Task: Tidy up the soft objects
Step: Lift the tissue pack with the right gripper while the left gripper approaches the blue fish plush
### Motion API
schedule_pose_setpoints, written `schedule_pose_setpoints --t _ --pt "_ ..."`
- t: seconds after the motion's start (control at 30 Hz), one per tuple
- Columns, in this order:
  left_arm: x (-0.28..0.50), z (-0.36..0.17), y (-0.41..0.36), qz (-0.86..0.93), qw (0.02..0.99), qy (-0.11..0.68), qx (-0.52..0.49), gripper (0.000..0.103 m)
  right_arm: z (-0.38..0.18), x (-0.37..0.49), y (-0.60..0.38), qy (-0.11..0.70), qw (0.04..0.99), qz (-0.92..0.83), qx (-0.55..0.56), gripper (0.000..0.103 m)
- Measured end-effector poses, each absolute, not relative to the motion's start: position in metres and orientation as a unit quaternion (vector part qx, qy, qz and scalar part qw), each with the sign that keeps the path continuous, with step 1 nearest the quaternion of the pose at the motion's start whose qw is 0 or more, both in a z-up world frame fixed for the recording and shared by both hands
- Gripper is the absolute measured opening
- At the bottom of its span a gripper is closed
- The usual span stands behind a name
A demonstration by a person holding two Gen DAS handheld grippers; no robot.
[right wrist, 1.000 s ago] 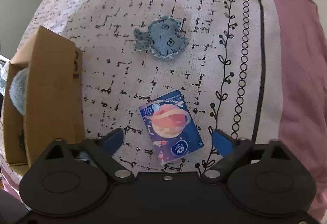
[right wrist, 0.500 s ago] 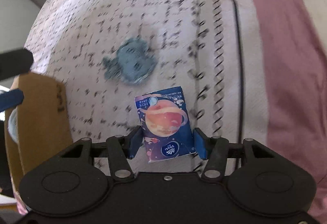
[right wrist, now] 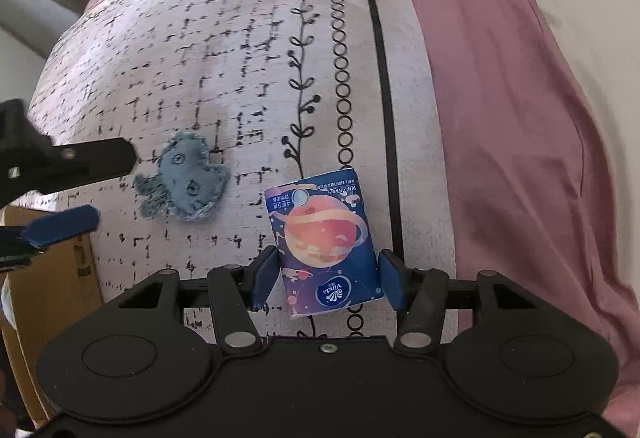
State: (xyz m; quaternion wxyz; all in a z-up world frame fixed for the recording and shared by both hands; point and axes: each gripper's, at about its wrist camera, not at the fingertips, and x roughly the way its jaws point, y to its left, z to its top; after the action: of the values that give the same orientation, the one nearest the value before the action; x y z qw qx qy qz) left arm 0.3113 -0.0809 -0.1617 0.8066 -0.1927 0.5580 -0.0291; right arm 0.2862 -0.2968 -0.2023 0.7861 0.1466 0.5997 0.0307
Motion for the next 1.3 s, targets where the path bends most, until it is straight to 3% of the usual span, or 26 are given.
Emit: schedule_pose_setpoints --t 0.5,0.57,0.6,0.7,0.83,1.3 --pt "0.334 -0.215 -0.102 -0.022 0.785 0.591 -0.182 0.071 -0.215 0.291 -0.298 0.611 0.772 0.021 0.175 0.059" --pt "0.334 -0.214 -0.107 -0.018 0.790 0.590 -0.165 0.066 -0.215 0.290 -0.299 0.610 0.772 0.021 0.179 0.059" --pt "0.334 -0.214 -0.108 -0.019 0.792 0.590 -0.158 0.059 -0.215 0.290 -0.299 0.610 0.772 0.021 0.179 0.057" --pt "0.332 -0.215 -0.107 -0.030 0.788 0.594 -0.160 0.025 -0.213 0.289 -0.299 0.607 0.775 0.019 0.175 0.055" --pt "0.319 -0.208 -0.102 -0.031 0.791 0.586 -0.172 0.007 -0.206 0.287 -0.296 0.596 0.786 0.022 0.165 0.054" --pt "0.276 -0.166 -0.079 -0.051 0.814 0.538 -0.211 0.000 -0.170 0.260 -0.289 0.561 0.812 0.037 0.160 0.054"
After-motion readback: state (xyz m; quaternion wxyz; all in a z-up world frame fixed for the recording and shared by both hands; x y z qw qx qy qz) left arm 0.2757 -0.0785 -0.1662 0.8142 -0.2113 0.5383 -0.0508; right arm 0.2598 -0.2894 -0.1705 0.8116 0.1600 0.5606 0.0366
